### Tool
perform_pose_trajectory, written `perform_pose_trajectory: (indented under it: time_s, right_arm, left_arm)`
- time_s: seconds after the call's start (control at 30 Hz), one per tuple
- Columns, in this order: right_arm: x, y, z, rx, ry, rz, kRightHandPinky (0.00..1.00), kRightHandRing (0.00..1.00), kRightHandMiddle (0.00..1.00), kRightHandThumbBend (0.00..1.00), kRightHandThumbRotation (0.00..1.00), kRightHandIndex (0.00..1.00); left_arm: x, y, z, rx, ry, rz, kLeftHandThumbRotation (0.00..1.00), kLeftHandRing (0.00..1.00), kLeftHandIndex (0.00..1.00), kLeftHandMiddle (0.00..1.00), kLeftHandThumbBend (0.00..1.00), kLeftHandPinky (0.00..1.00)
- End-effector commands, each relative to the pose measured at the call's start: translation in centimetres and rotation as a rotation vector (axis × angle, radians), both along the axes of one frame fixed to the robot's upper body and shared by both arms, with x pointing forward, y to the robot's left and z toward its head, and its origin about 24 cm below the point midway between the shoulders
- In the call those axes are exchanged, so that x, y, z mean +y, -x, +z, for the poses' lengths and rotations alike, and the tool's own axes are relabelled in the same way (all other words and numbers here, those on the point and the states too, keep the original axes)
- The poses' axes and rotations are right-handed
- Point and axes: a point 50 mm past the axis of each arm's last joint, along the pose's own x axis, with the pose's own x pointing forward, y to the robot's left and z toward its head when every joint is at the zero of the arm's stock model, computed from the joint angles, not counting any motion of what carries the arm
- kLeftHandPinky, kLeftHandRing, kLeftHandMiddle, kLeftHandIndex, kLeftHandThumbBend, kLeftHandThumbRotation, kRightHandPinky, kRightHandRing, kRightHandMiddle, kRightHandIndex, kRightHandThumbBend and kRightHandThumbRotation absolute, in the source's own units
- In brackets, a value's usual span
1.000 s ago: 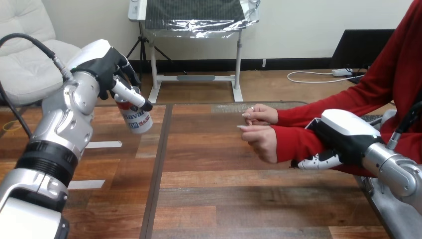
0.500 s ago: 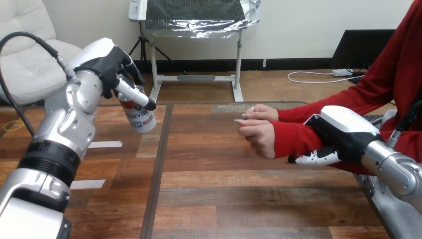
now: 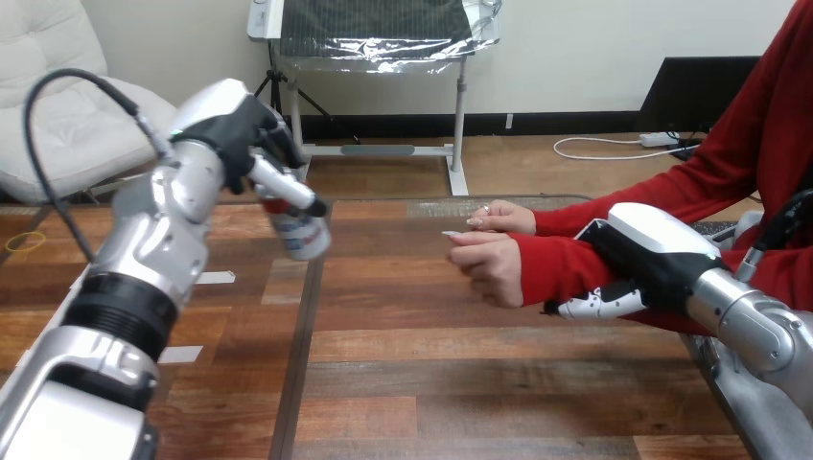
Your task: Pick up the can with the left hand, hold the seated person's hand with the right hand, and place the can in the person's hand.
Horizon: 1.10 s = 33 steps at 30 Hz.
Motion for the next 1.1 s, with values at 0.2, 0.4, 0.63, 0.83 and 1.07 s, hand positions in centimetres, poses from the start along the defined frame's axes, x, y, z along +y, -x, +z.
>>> perform_pose_trajectory:
  time_s: [0.2, 0.4, 0.63, 0.83, 1.07]
  right_arm:
    - [4.3, -2.8, 4.8, -0.161, -0.096, 0.117, 0.24, 0.27, 0.32, 0.58, 0.47, 0.31]
    - [5.0, -2.8, 4.9, -0.163, -0.138, 0.143, 0.24, 0.27, 0.32, 0.57, 0.46, 0.33]
    - [5.5, -2.9, 5.0, -0.163, -0.157, 0.154, 0.23, 0.26, 0.30, 0.57, 0.41, 0.32]
    - [6.0, -2.9, 5.0, -0.167, -0.160, 0.163, 0.21, 0.24, 0.29, 0.58, 0.43, 0.29]
    - [6.4, -2.9, 5.1, -0.179, -0.159, 0.174, 0.19, 0.22, 0.27, 0.59, 0.46, 0.27]
  left_arm:
    - [-3.5, -0.7, 2.3, -0.100, 0.068, -0.097, 0.00, 0.40, 0.46, 0.46, 0.75, 0.32]
    - [-4.5, -0.8, 2.1, -0.099, 0.081, -0.125, 0.00, 0.40, 0.46, 0.46, 0.76, 0.33]
    - [-5.6, -0.9, 1.8, -0.110, 0.107, -0.148, 0.00, 0.42, 0.45, 0.47, 0.78, 0.36]
    - [-6.6, -1.0, 1.6, -0.119, 0.095, -0.173, 0.00, 0.42, 0.45, 0.47, 0.78, 0.36]
    - [-7.6, -1.0, 1.4, -0.112, 0.122, -0.198, 0.00, 0.39, 0.45, 0.45, 0.77, 0.33]
